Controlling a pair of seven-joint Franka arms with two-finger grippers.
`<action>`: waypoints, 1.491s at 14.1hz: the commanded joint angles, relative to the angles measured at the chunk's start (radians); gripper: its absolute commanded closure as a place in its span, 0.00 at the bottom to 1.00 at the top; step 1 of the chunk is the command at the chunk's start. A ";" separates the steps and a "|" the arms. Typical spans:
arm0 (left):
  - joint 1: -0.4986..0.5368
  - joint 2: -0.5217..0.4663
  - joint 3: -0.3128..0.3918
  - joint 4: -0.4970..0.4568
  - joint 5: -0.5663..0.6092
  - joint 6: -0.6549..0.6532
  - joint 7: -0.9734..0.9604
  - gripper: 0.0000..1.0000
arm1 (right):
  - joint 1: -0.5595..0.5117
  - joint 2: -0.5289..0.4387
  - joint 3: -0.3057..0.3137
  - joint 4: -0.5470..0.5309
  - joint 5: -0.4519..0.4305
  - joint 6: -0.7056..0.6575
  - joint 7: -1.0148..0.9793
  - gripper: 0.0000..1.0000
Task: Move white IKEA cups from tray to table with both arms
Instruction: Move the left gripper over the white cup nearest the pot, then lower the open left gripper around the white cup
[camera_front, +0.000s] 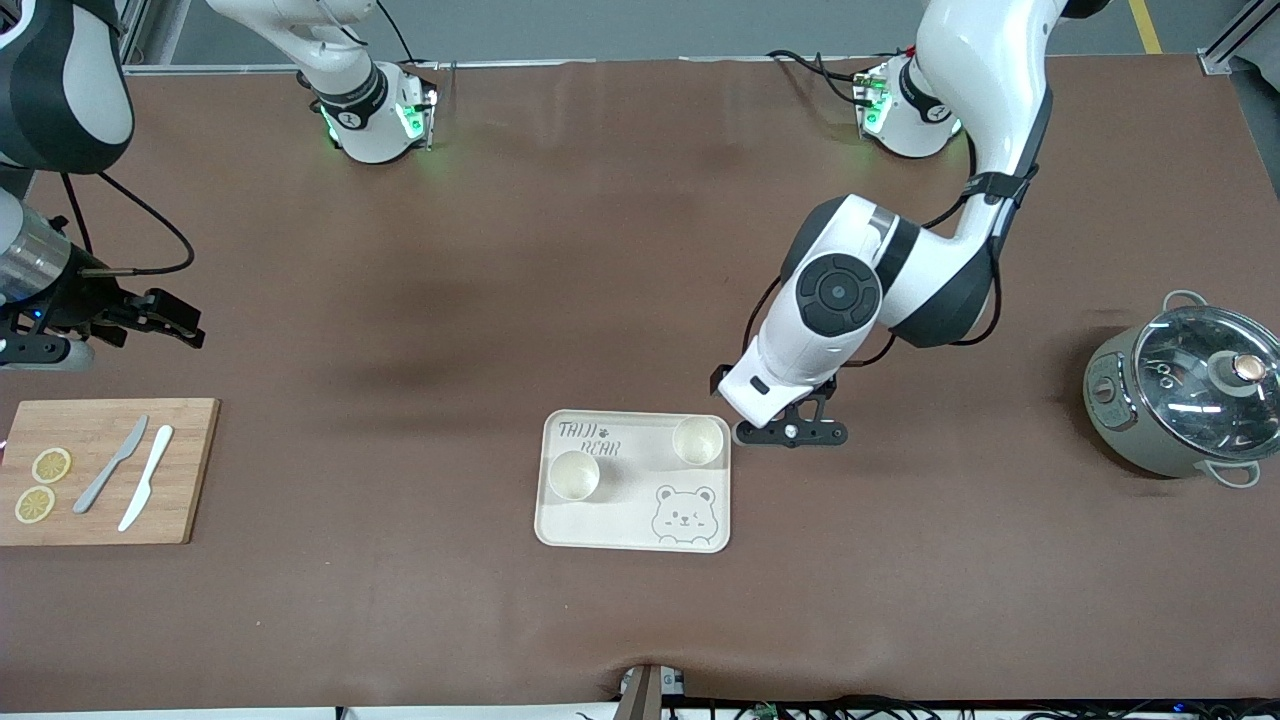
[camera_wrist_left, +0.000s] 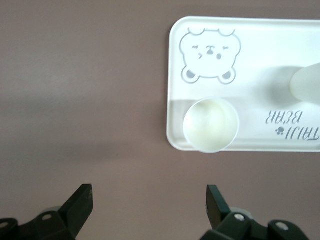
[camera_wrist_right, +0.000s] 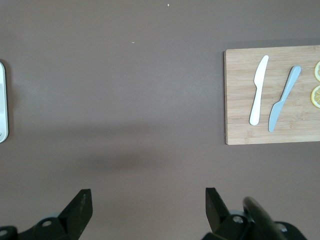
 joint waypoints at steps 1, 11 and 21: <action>-0.020 0.065 0.008 0.072 0.017 0.014 -0.022 0.00 | -0.006 -0.019 0.007 -0.010 -0.002 -0.006 0.004 0.00; -0.042 0.165 0.012 0.071 0.097 0.157 -0.005 0.00 | -0.006 -0.019 0.007 -0.010 -0.002 -0.003 0.004 0.00; -0.028 0.225 0.014 0.061 0.119 0.227 0.018 0.00 | -0.006 -0.018 0.007 -0.010 -0.002 -0.002 0.002 0.00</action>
